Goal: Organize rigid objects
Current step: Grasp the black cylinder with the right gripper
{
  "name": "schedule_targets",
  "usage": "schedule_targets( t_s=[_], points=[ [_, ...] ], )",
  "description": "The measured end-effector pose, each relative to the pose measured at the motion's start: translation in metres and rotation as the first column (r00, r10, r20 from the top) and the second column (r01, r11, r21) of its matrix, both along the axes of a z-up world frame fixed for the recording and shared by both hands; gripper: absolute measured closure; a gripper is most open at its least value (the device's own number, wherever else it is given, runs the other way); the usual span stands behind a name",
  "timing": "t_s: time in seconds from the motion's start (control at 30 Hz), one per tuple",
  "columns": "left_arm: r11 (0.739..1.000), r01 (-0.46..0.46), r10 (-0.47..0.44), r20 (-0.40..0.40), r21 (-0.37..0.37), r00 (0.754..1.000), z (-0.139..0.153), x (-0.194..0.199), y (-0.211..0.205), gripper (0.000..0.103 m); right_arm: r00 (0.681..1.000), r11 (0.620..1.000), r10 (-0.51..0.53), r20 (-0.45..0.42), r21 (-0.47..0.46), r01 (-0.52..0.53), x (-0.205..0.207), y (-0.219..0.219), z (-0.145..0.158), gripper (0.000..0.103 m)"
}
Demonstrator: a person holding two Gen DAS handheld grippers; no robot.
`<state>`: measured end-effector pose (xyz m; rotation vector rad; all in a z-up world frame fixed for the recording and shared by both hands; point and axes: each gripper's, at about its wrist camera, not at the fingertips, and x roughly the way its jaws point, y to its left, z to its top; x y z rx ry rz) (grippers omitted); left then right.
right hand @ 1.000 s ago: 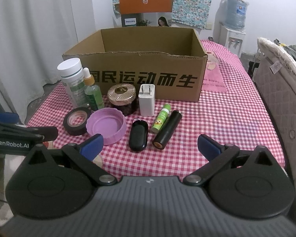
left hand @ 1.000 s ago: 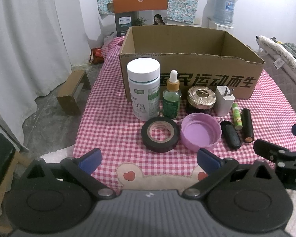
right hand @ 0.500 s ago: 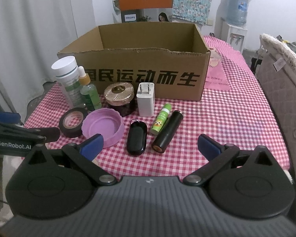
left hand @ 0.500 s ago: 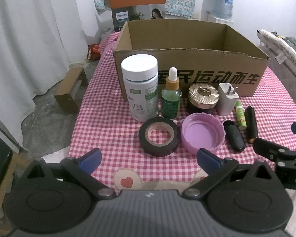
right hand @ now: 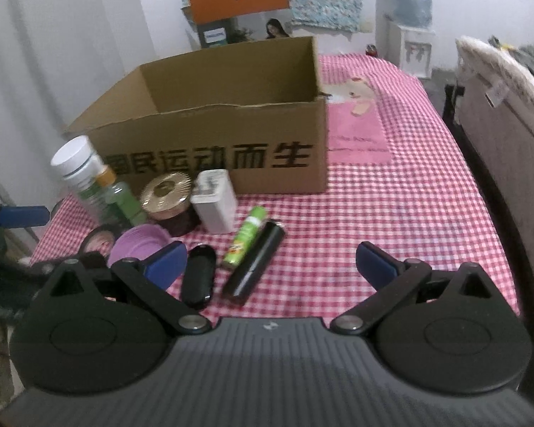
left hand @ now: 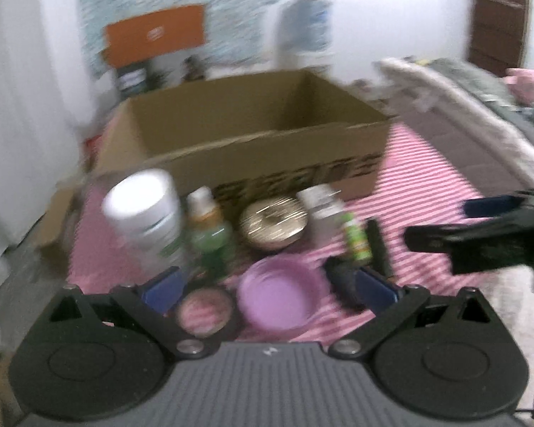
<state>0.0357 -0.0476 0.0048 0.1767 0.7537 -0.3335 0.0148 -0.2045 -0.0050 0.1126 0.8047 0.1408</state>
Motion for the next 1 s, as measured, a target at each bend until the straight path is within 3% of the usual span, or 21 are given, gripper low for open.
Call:
schedule_targets(
  t_s=[0.1, 0.13, 0.3, 0.4, 0.53, 0.6, 0.77, 1.0],
  points=[
    [0.993, 0.108, -0.107, 0.021, -0.047, 0.994, -0.001, 0.000, -0.012, 0.002, 1.000, 1.000, 0.003, -0.018, -0.003, -0.003, 0.009, -0.006, -0.005, 0.009],
    [0.989, 0.137, -0.136, 0.026, -0.053, 0.990, -0.002, 0.001, -0.018, 0.008, 1.000, 1.000, 0.010, -0.022, -0.004, -0.010, 0.013, -0.007, -0.007, 0.011],
    [0.980, 0.200, -0.200, 0.009, -0.021, 0.980, -0.013, 0.009, -0.035, 0.030, 0.996, 0.999, 0.034, -0.086, 0.032, -0.031, 0.036, -0.006, -0.021, 0.041],
    [0.969, 0.240, -0.242, -0.029, -0.060, 0.970, -0.019, 0.010, -0.039, 0.032, 0.991, 0.996, 0.060, -0.122, 0.075, -0.051, 0.046, -0.006, -0.028, 0.052],
    [0.960, 0.279, -0.280, -0.030, -0.030, 0.959, -0.026, 0.007, -0.044, 0.041, 0.984, 0.990, 0.096, -0.148, 0.114, -0.079, 0.061, -0.002, -0.035, 0.061],
    [0.952, 0.305, -0.306, -0.029, -0.019, 0.952, -0.026, 0.006, -0.047, 0.044, 0.980, 0.989, 0.111, -0.168, 0.115, -0.092, 0.067, 0.000, -0.040, 0.076],
    [0.927, 0.376, -0.376, -0.042, -0.007, 0.926, -0.030, 0.004, -0.062, 0.053, 0.972, 0.983, 0.117, -0.202, 0.162, -0.085, 0.068, -0.008, -0.049, 0.082],
    [0.887, 0.461, -0.458, -0.110, -0.001, 0.882, -0.048, 0.017, -0.099, 0.053, 0.976, 0.971, 0.028, -0.216, 0.239, 0.025, 0.052, -0.042, -0.056, 0.082]
  ],
)
